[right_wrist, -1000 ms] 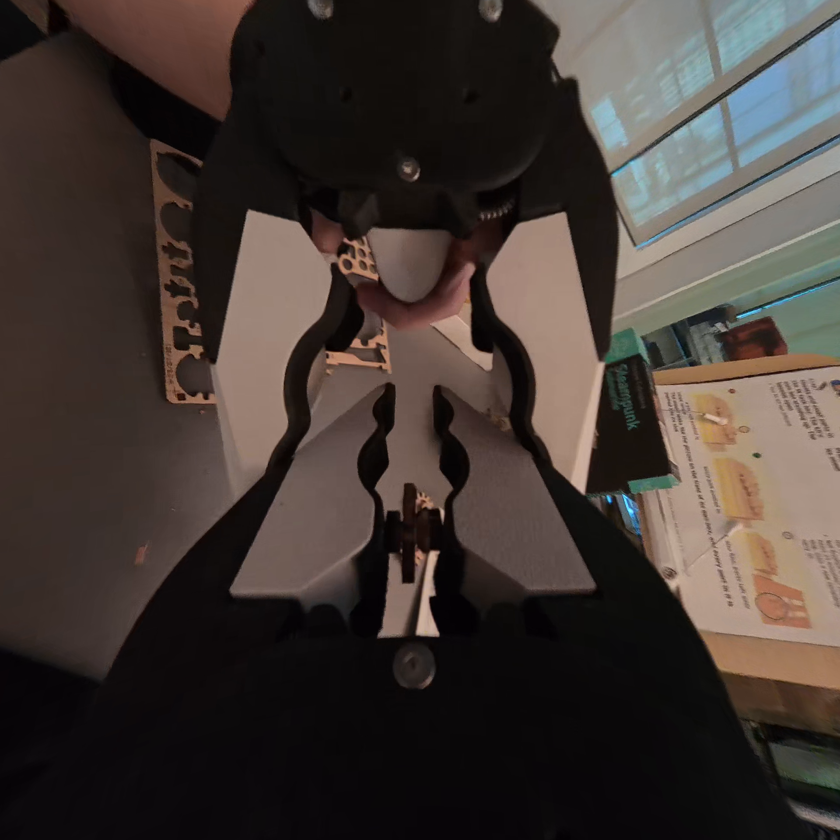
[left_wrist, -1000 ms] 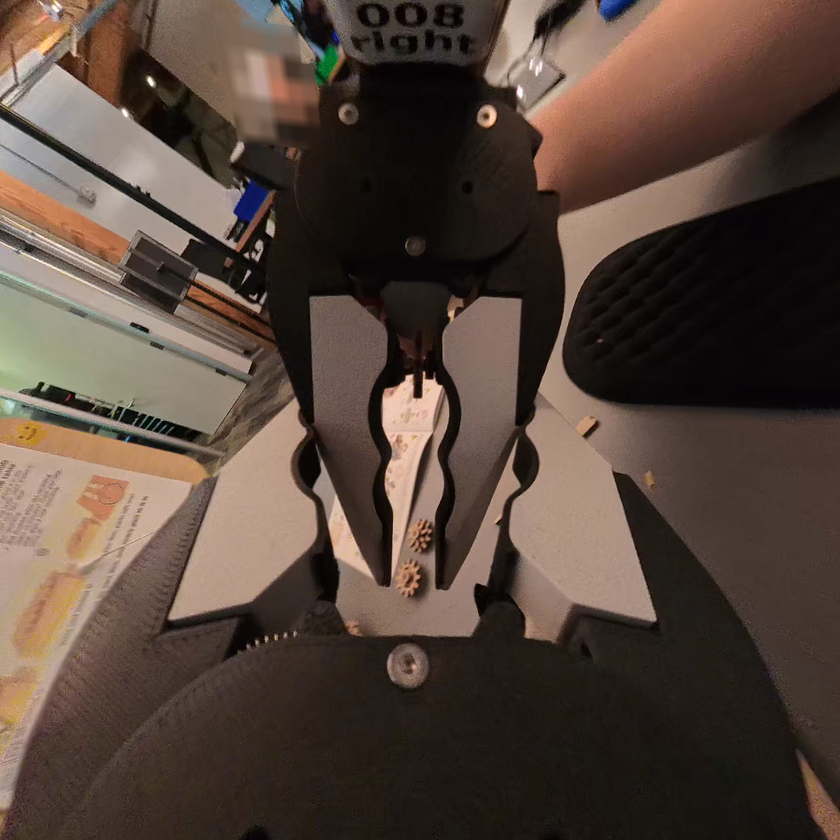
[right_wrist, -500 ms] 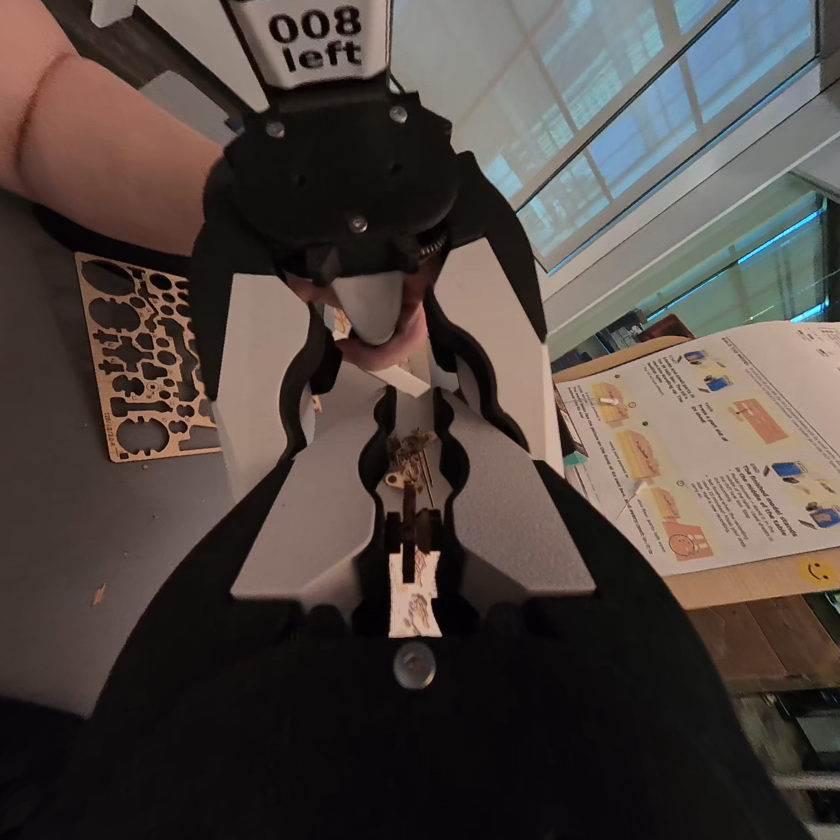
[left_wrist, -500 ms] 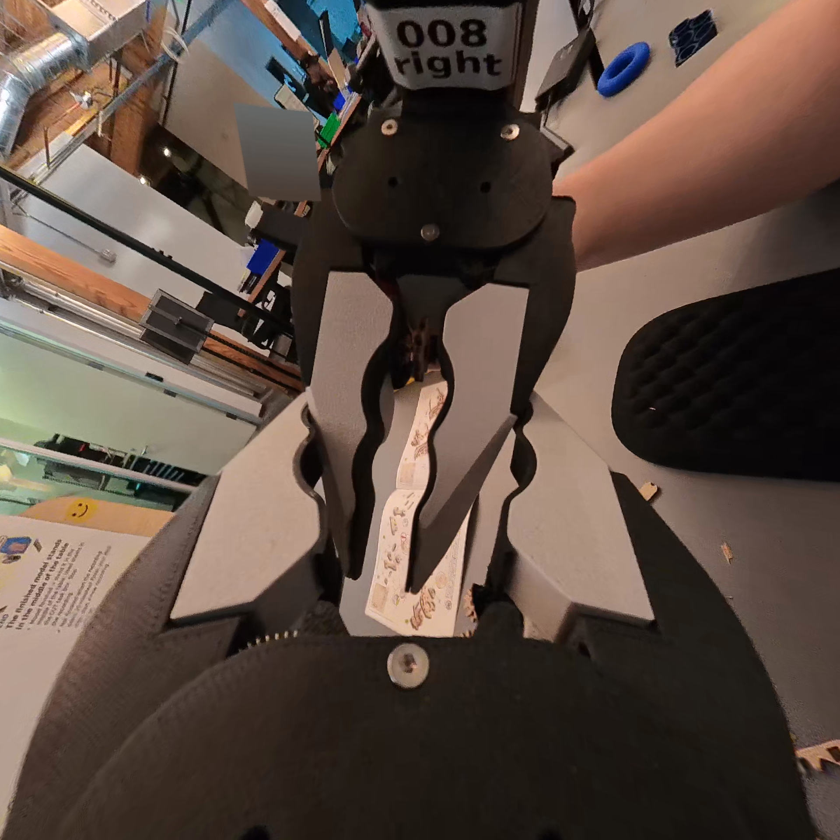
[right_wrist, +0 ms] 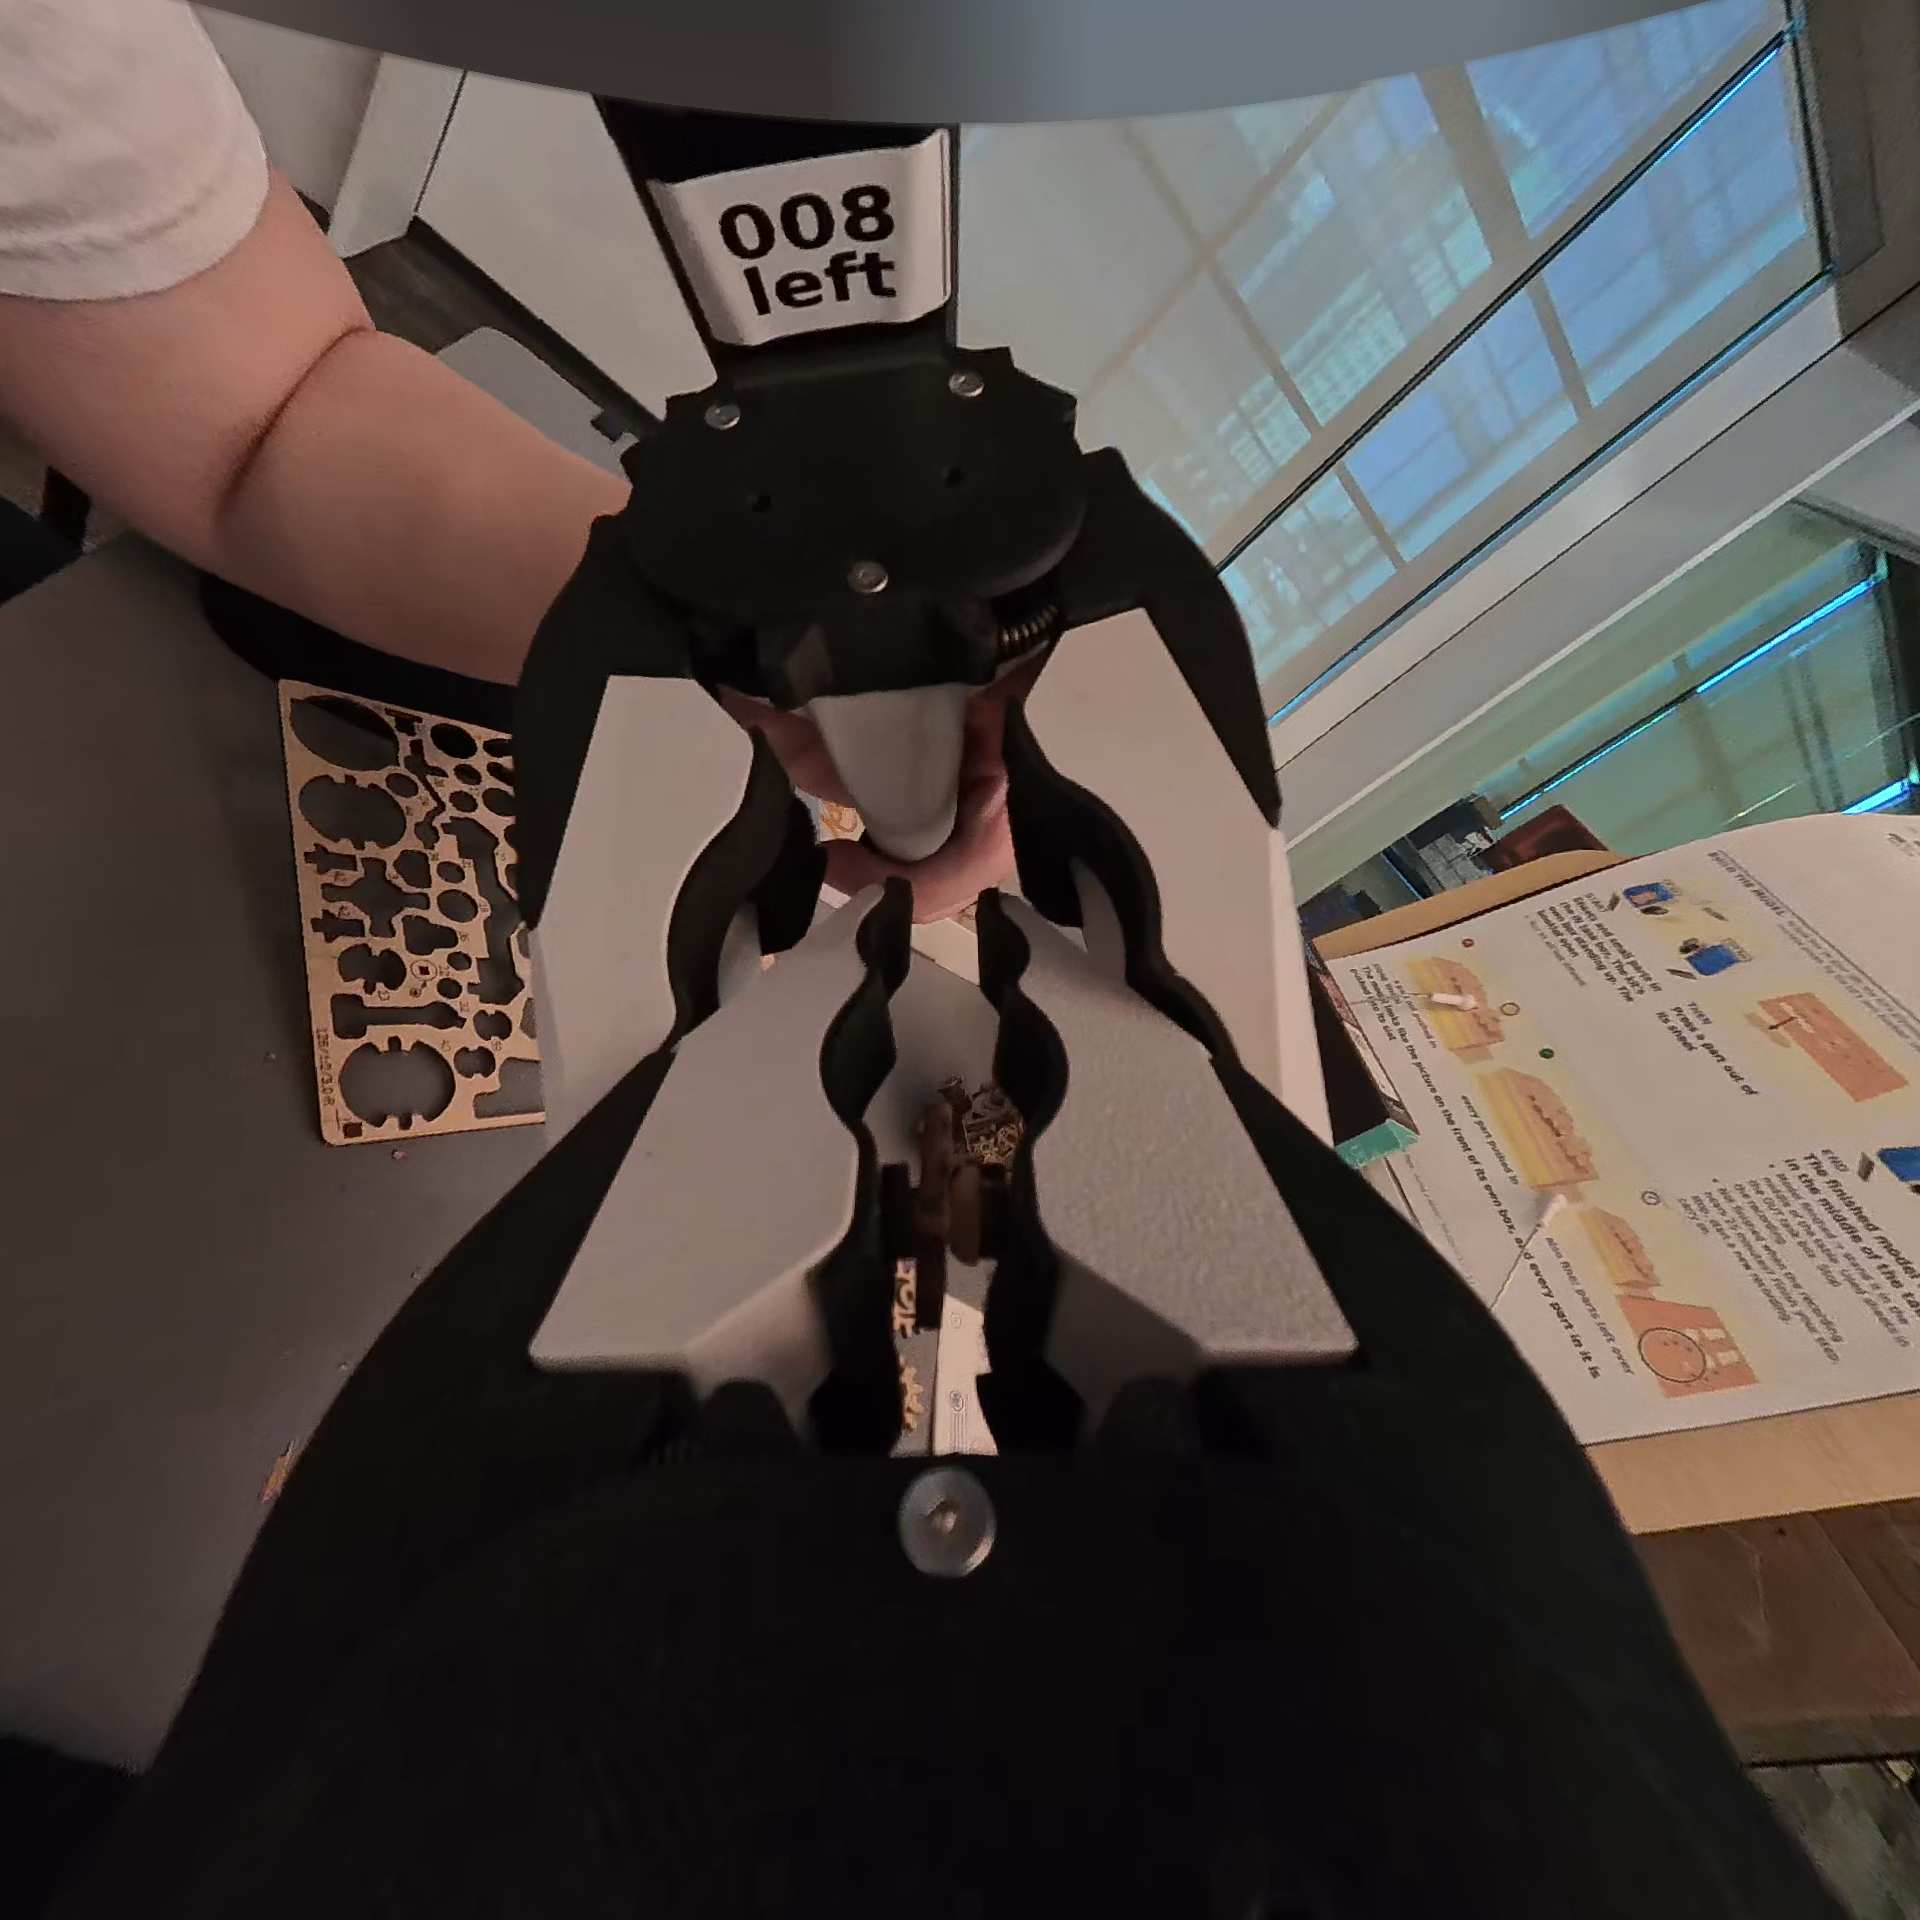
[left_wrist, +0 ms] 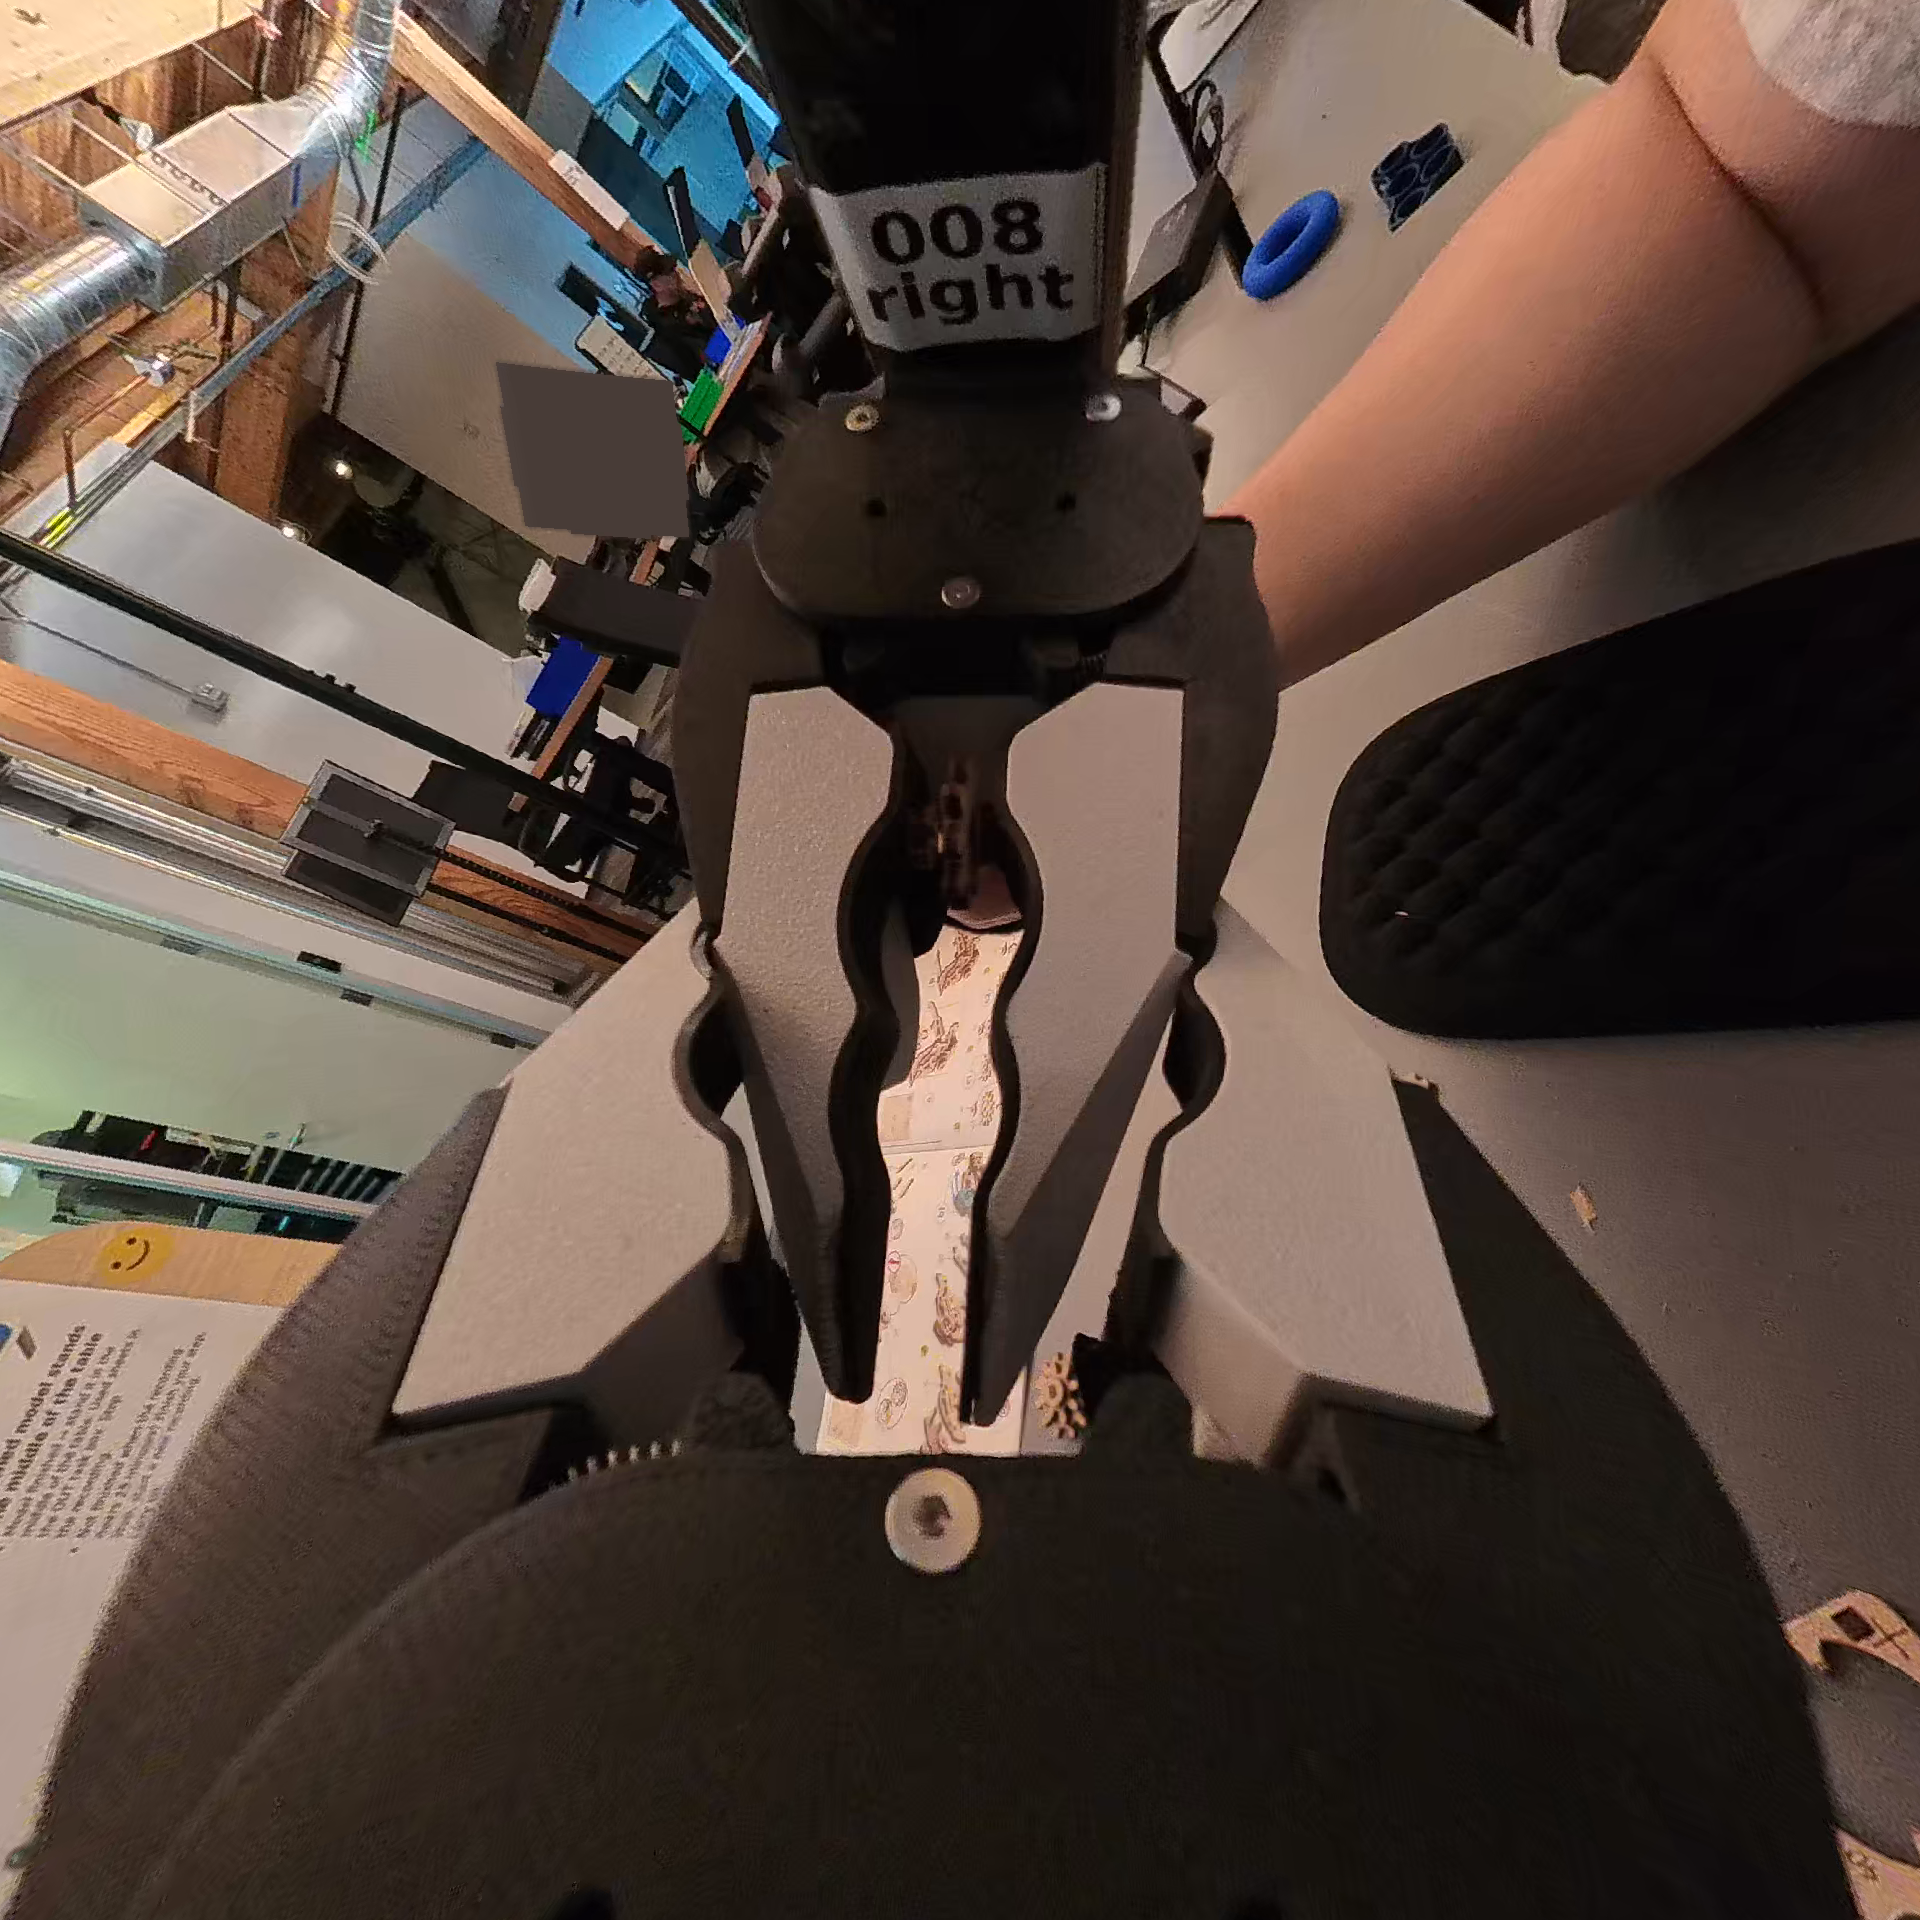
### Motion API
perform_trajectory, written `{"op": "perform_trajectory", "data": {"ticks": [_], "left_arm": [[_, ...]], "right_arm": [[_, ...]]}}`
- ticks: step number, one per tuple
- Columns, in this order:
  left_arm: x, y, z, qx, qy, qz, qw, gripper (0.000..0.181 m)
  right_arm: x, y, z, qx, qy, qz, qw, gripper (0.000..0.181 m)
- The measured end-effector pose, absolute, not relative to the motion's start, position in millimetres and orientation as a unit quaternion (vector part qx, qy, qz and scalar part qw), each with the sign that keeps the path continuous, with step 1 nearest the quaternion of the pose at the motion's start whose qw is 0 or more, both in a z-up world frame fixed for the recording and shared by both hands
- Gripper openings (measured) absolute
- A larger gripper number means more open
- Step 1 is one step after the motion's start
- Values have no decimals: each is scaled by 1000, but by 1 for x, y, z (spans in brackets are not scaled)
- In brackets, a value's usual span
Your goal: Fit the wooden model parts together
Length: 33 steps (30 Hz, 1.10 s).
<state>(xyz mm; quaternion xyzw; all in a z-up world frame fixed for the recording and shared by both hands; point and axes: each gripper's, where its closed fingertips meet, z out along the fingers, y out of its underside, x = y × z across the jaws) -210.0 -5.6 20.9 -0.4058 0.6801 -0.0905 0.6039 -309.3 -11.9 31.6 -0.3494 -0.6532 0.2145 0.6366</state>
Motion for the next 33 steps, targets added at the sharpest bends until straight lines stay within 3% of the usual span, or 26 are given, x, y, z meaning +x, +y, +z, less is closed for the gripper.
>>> {"op": "perform_trajectory", "data": {"ticks": [33], "left_arm": [[-206, -6, 16, -450, 658, -121, 592, 80]], "right_arm": [[-303, -16, 20, -352, -693, 231, 585, 12]]}}
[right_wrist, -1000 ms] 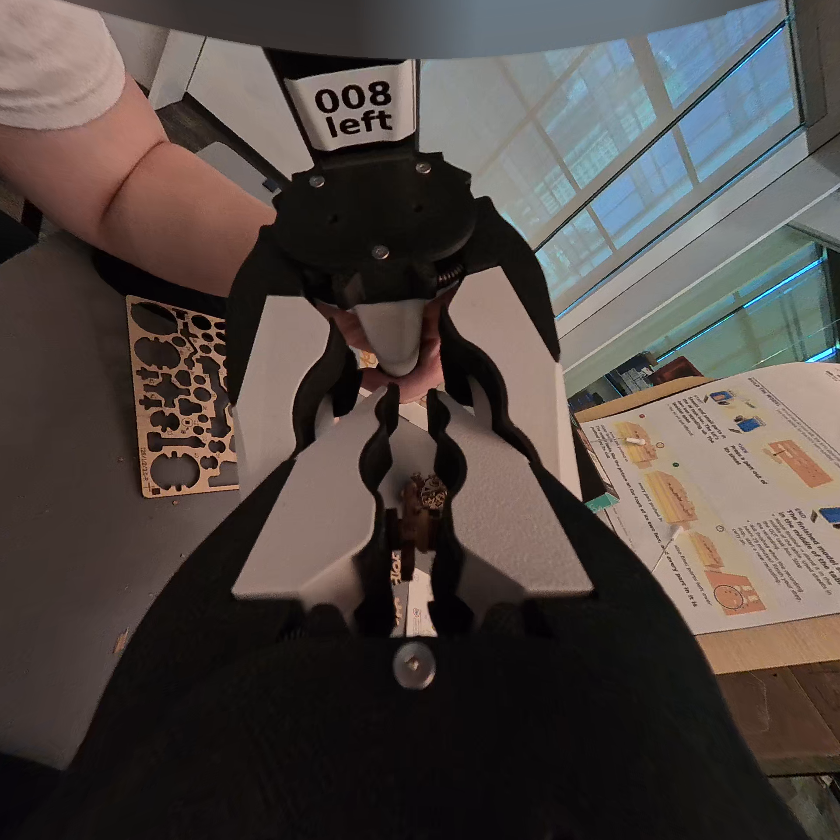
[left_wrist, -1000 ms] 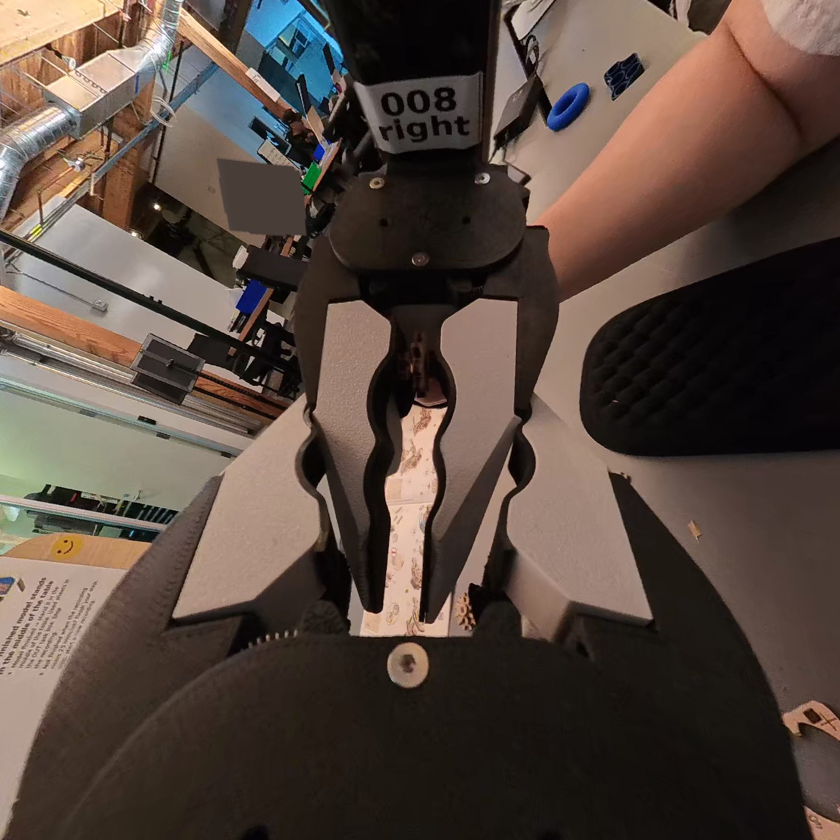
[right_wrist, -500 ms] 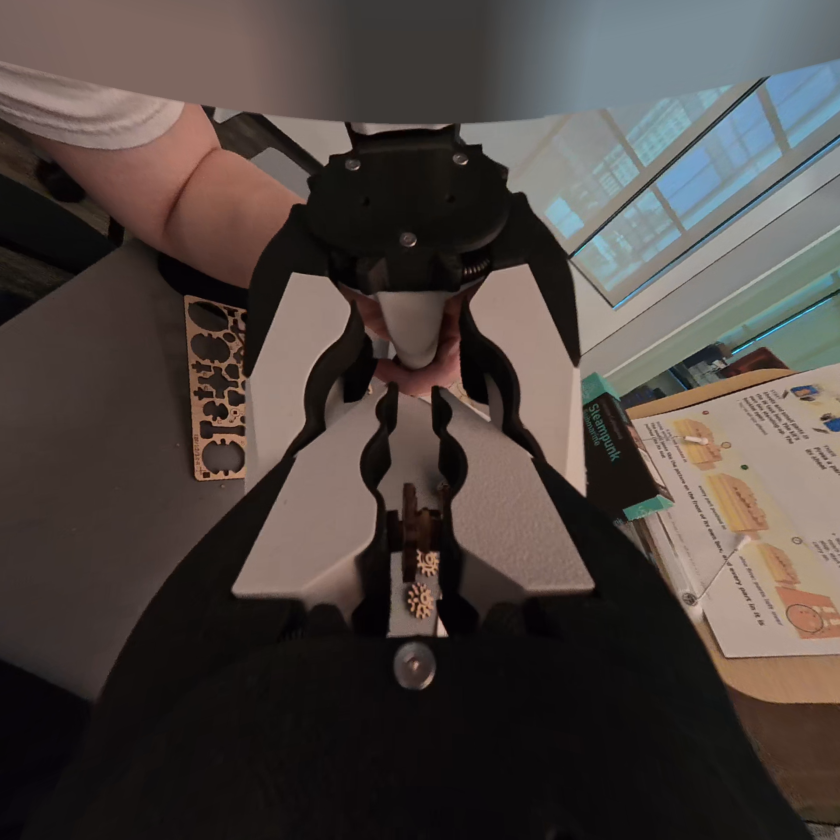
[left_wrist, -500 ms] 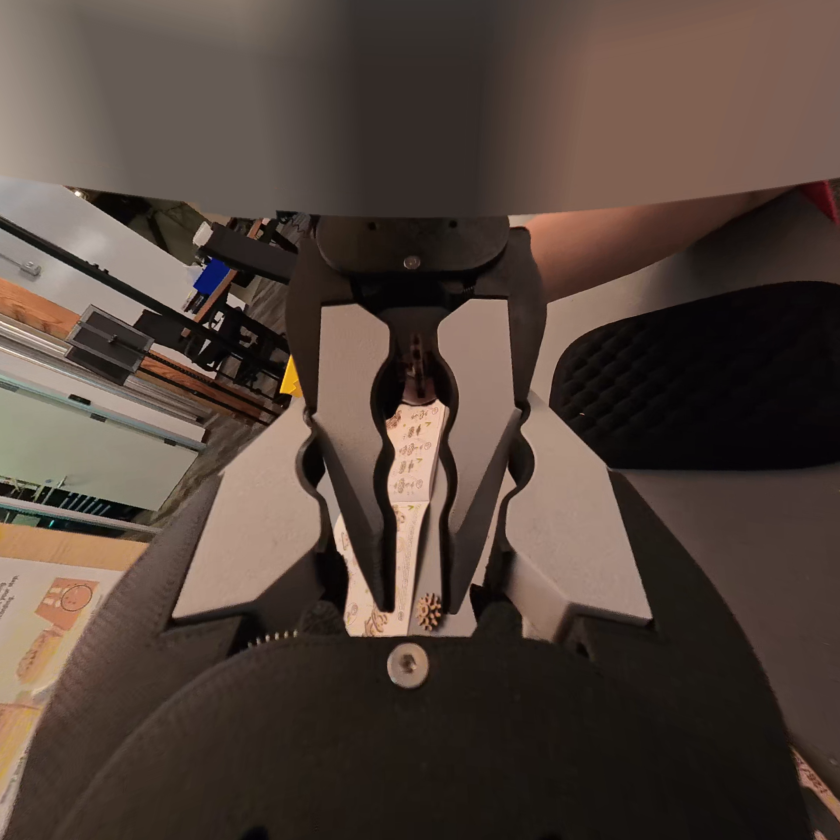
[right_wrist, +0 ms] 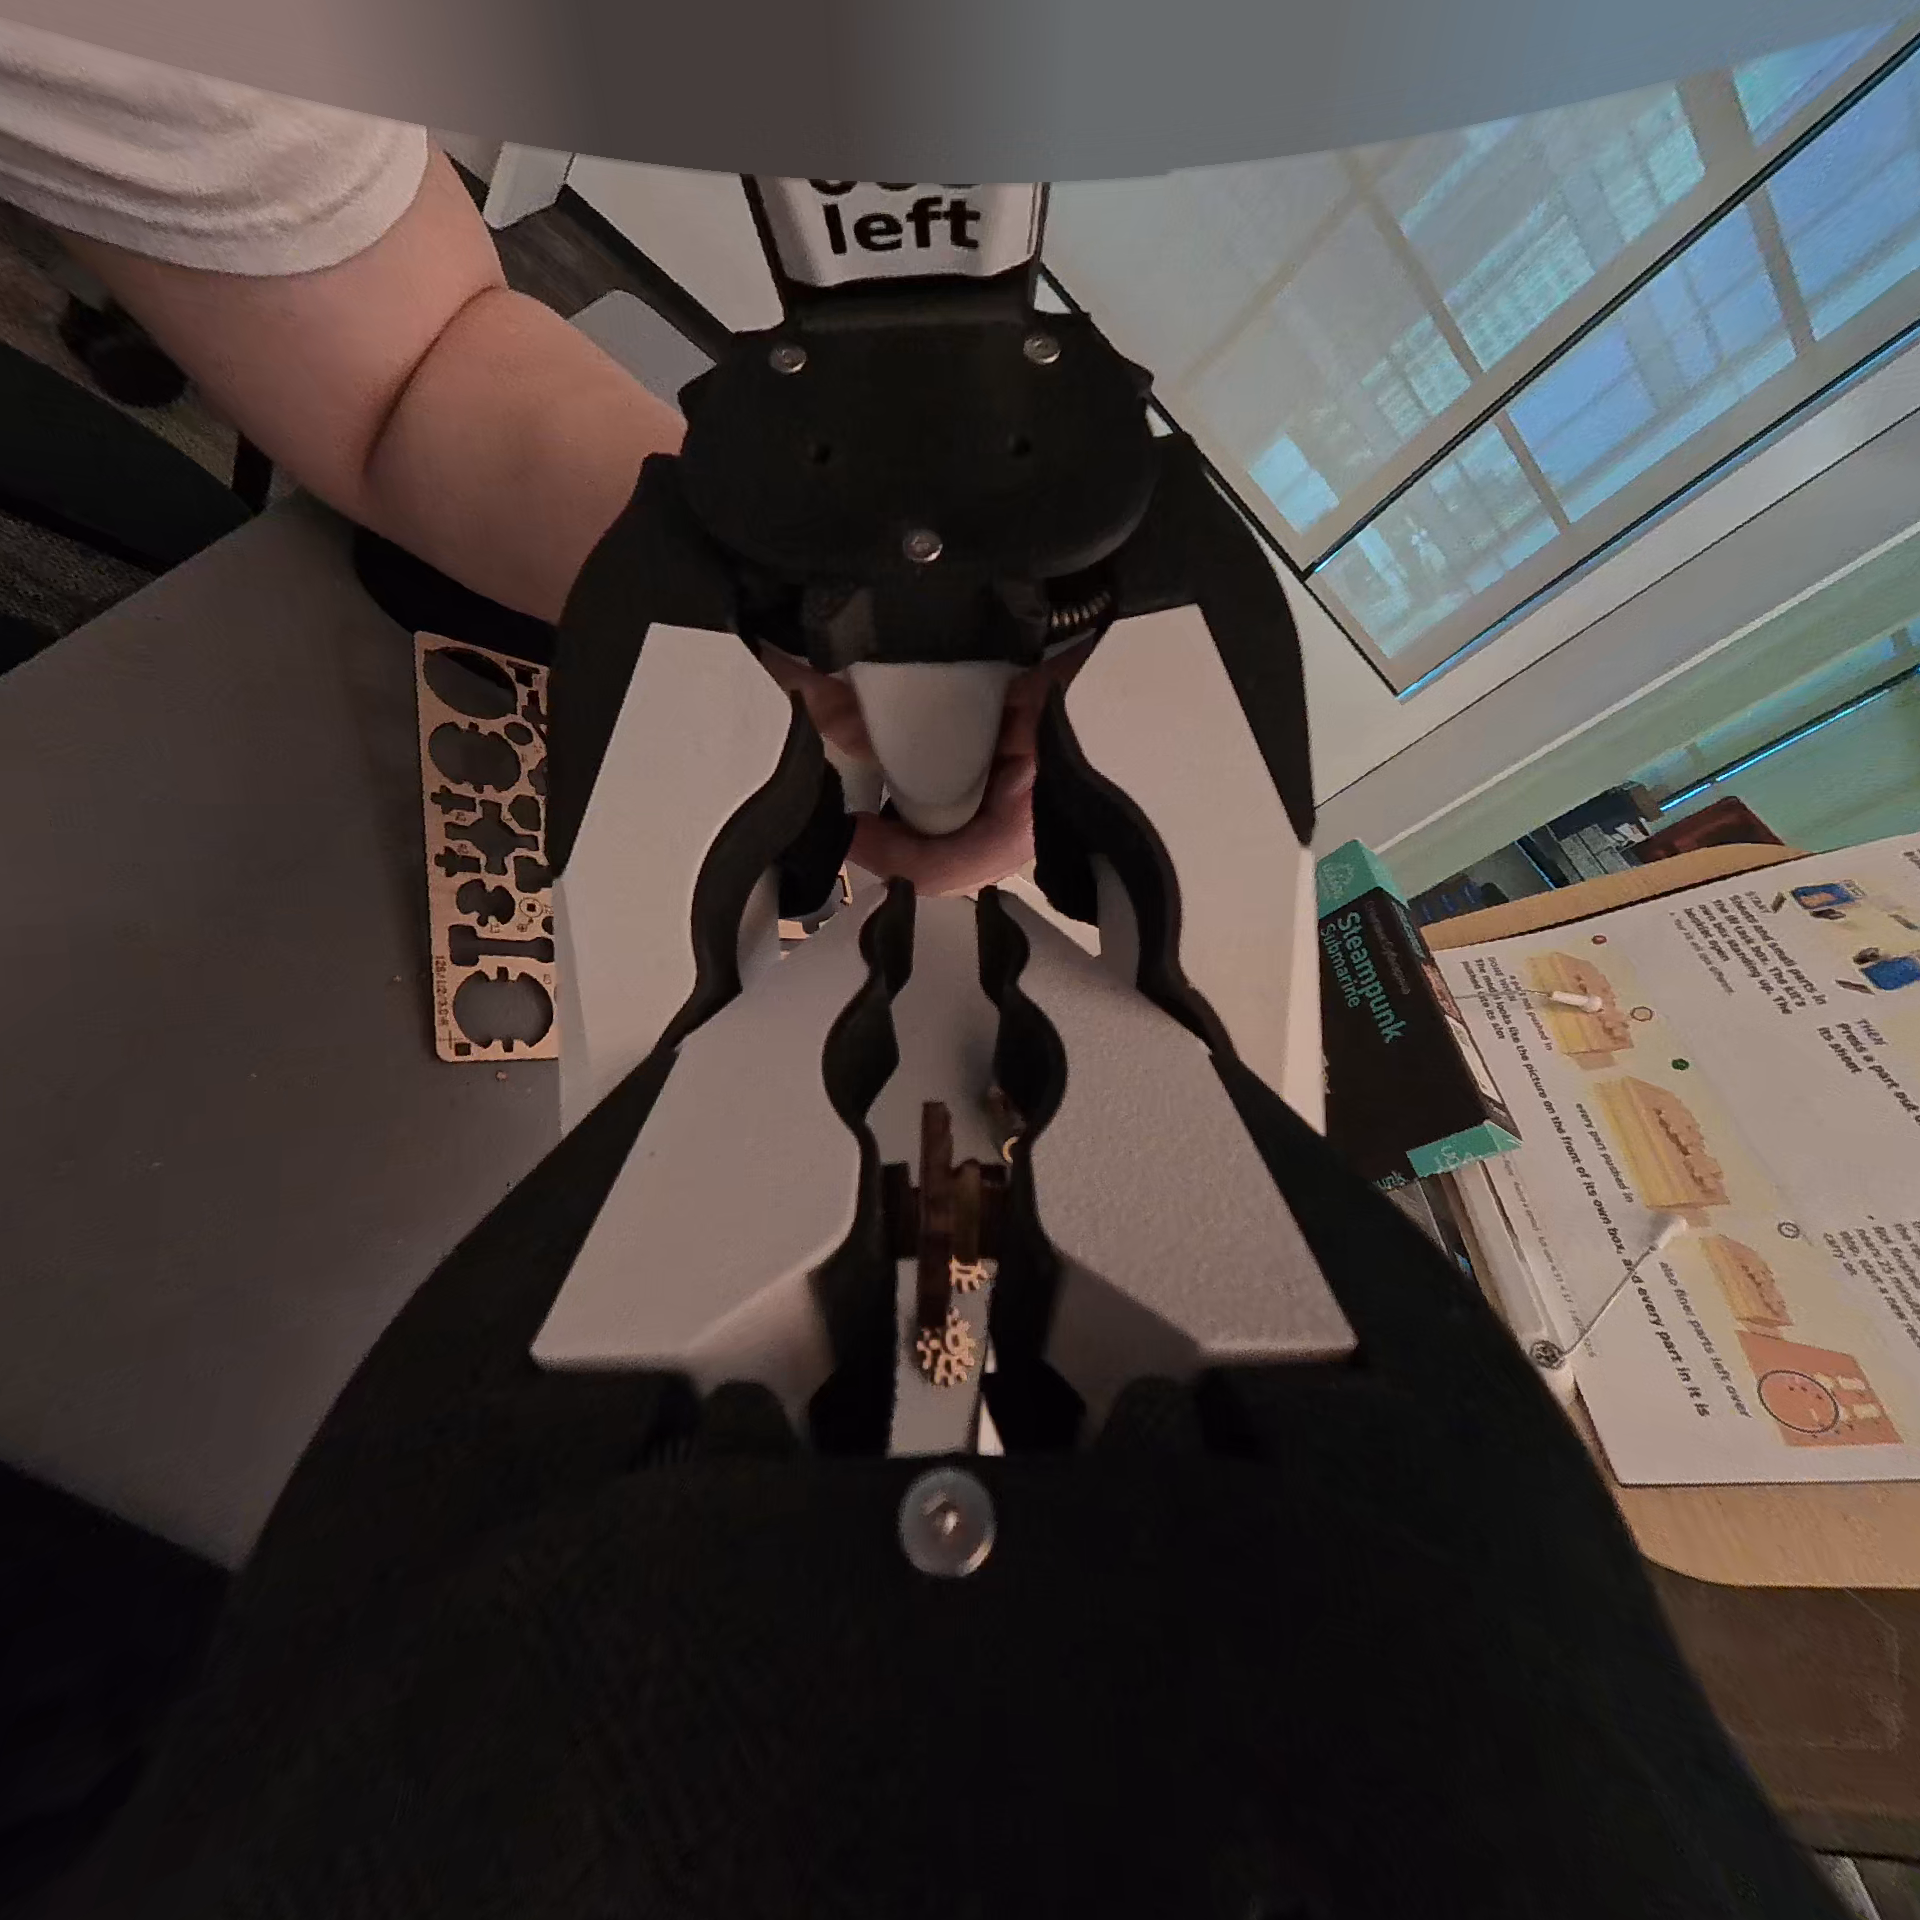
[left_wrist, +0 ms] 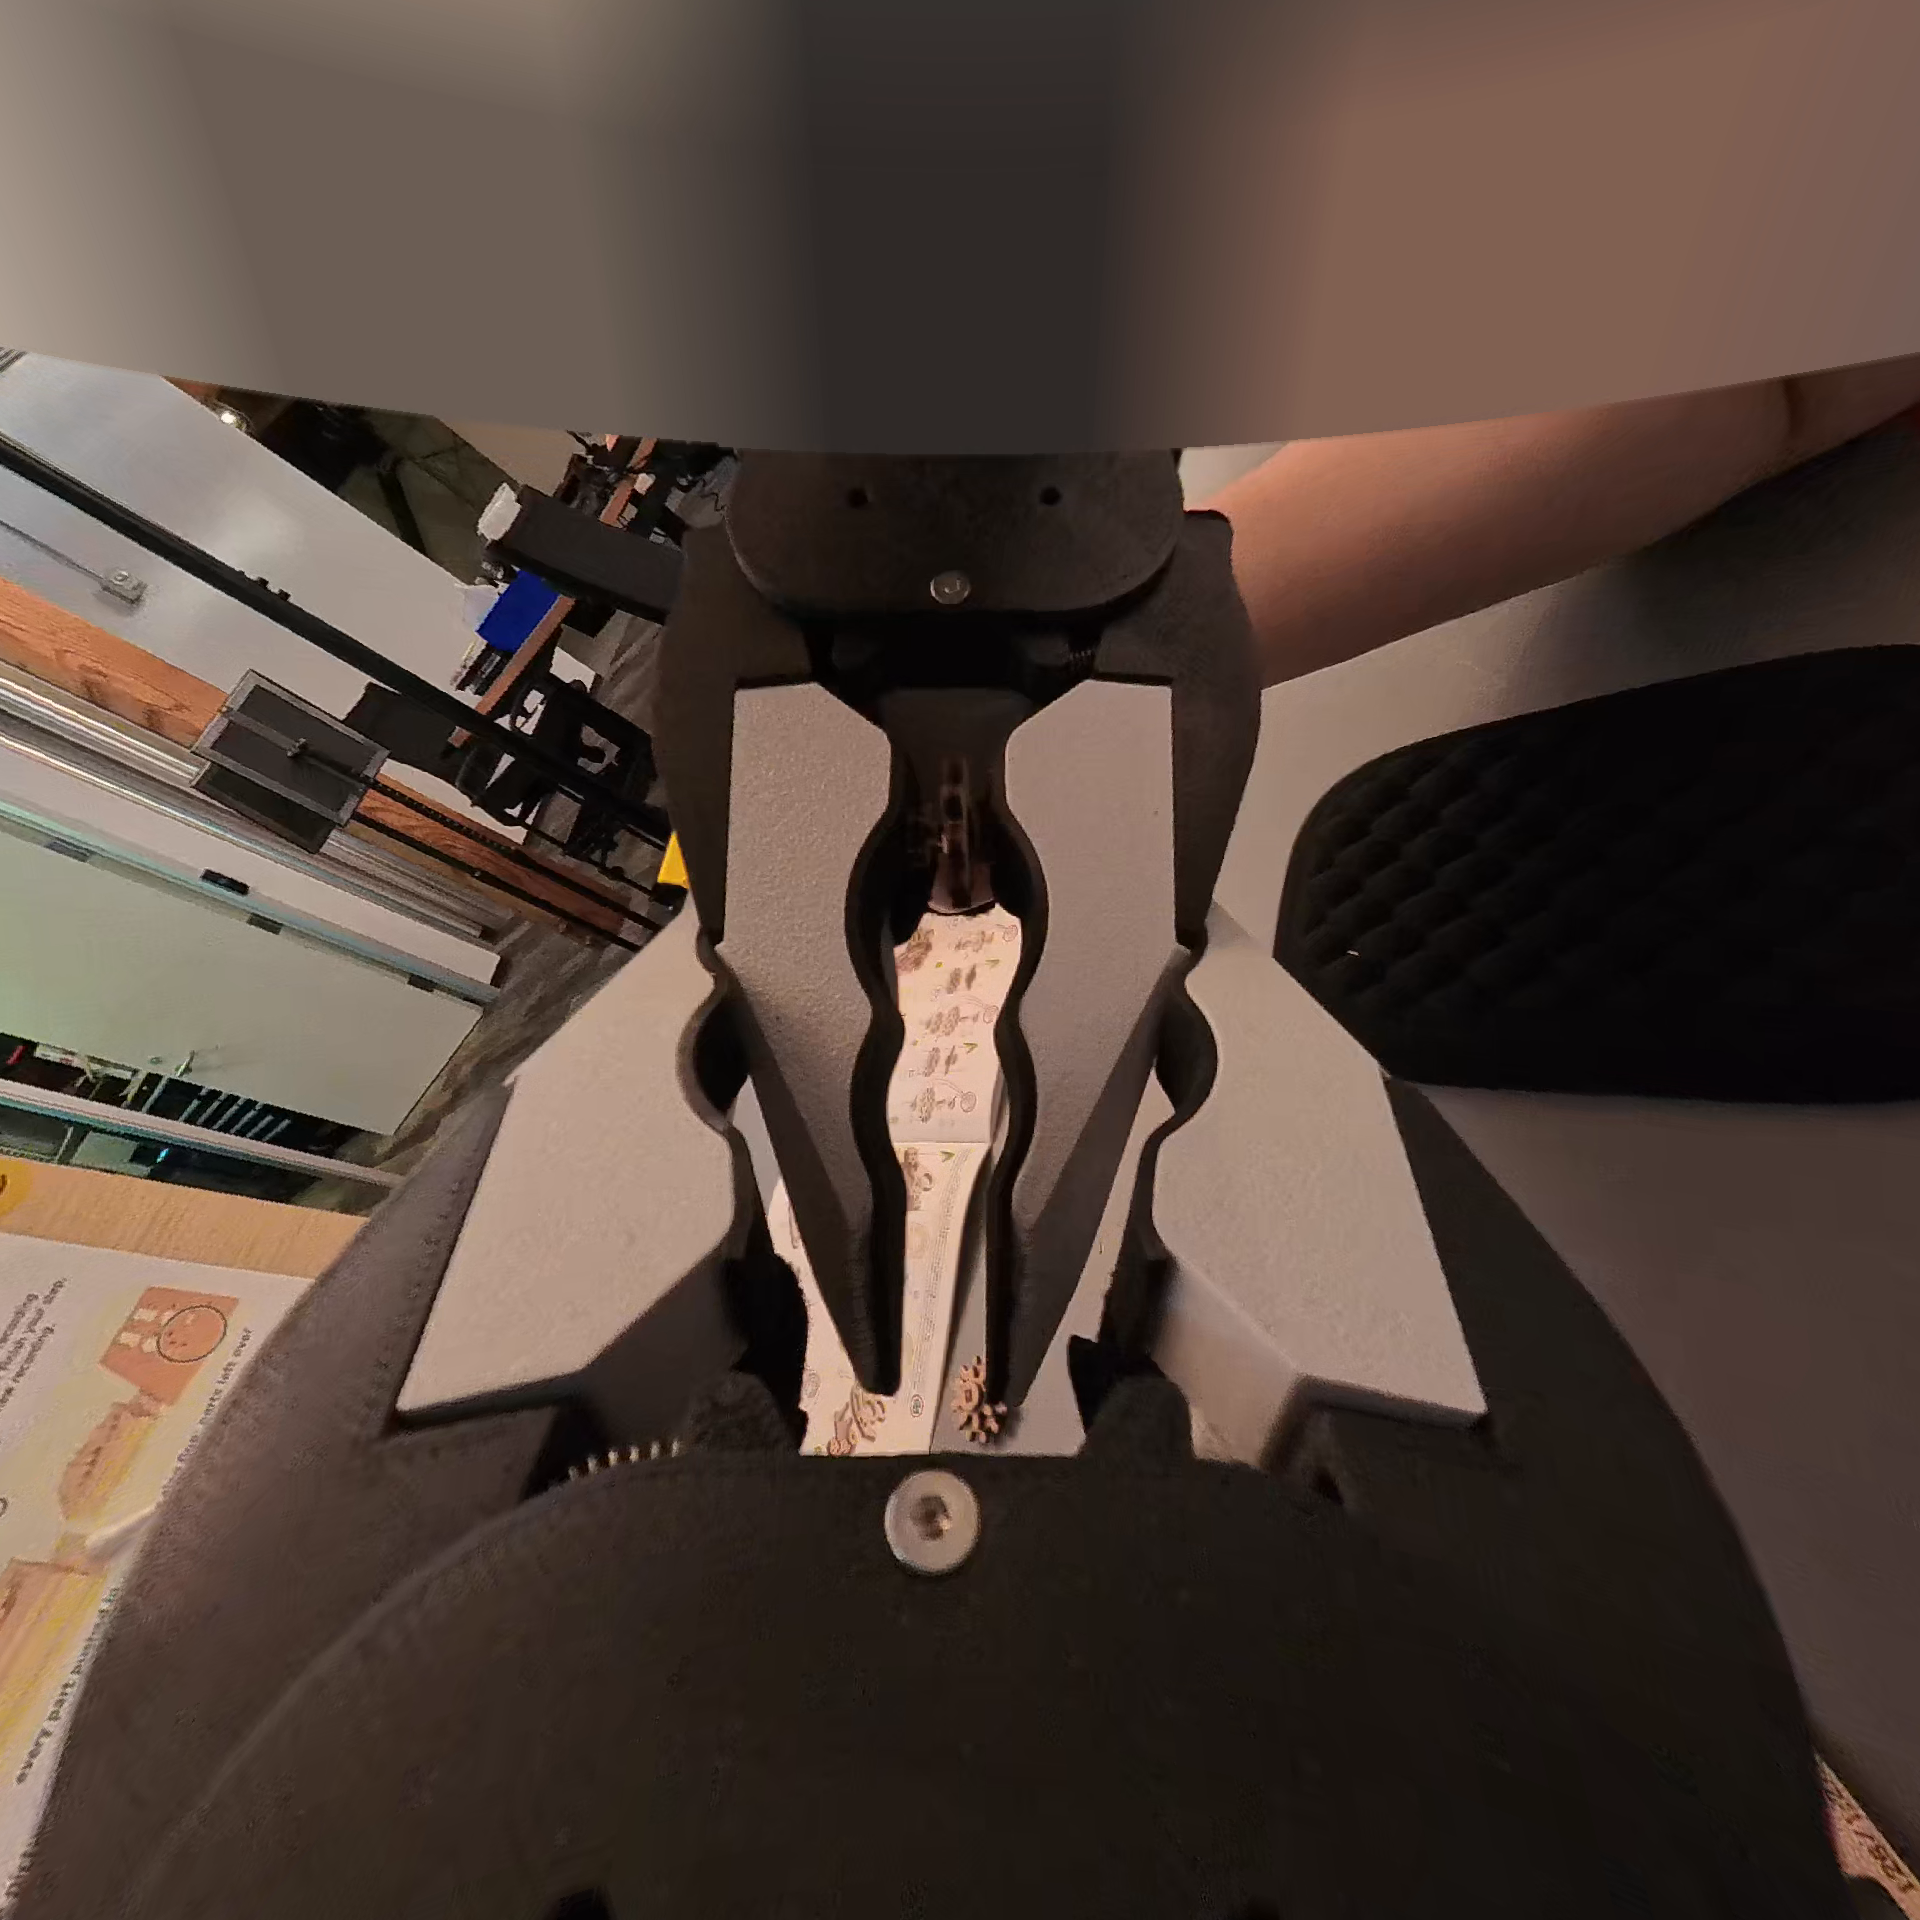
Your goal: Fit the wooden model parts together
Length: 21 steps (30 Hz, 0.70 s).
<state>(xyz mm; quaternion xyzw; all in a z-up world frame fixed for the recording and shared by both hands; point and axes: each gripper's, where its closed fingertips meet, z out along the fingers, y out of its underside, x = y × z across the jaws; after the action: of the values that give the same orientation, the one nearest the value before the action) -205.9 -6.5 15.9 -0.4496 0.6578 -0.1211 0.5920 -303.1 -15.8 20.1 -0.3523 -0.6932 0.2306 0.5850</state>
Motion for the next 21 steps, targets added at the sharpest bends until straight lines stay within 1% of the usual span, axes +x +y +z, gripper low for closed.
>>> {"op": "perform_trajectory", "data": {"ticks": [3, 5, 8, 9, 11, 12, 13, 14, 16, 17, 19, 21], "left_arm": [[-211, -4, 15, -457, 669, -109, 576, 76], [-223, 0, 16, -455, 681, -90, 566, 72], [-236, -4, 34, -458, 669, -125, 572, 65], [-236, -7, 37, -463, 665, -143, 569, 60], [-235, -4, 38, -474, 657, -136, 570, 57], [-236, -3, 37, -474, 659, -127, 569, 52], [-238, -3, 39, -470, 660, -122, 574, 39], [-240, -4, 46, -462, 654, -128, 585, 32], [-239, -17, 58, -453, 642, -187, 590, 17], [-236, -22, 58, -454, 641, -212, 581, 14], [-232, -14, 48, -467, 645, -180, 577, 18], [-230, -9, 38, -459, 659, -145, 578, 17]], "right_arm": [[-303, -15, 18, -356, -702, 244, 567, 13], [-301, -6, 16, -371, -702, 221, 567, 14], [-295, 3, 22, -401, -683, 243, 560, 14], [-294, 2, 23, -412, -679, 262, 549, 14], [-291, 9, 22, -426, -676, 254, 545, 13], [-289, 15, 18, -426, -681, 230, 548, 13], [-286, 21, 13, -428, -688, 203, 549, 13], [-285, 26, 8, -429, -695, 182, 548, 13], [-287, 24, 3, -425, -703, 176, 543, 13], [-290, 21, 2, -423, -704, 181, 542, 13], [-295, 16, -2, -418, -713, 176, 535, 14], [-298, 14, -6, -413, -720, 166, 533, 13]]}}
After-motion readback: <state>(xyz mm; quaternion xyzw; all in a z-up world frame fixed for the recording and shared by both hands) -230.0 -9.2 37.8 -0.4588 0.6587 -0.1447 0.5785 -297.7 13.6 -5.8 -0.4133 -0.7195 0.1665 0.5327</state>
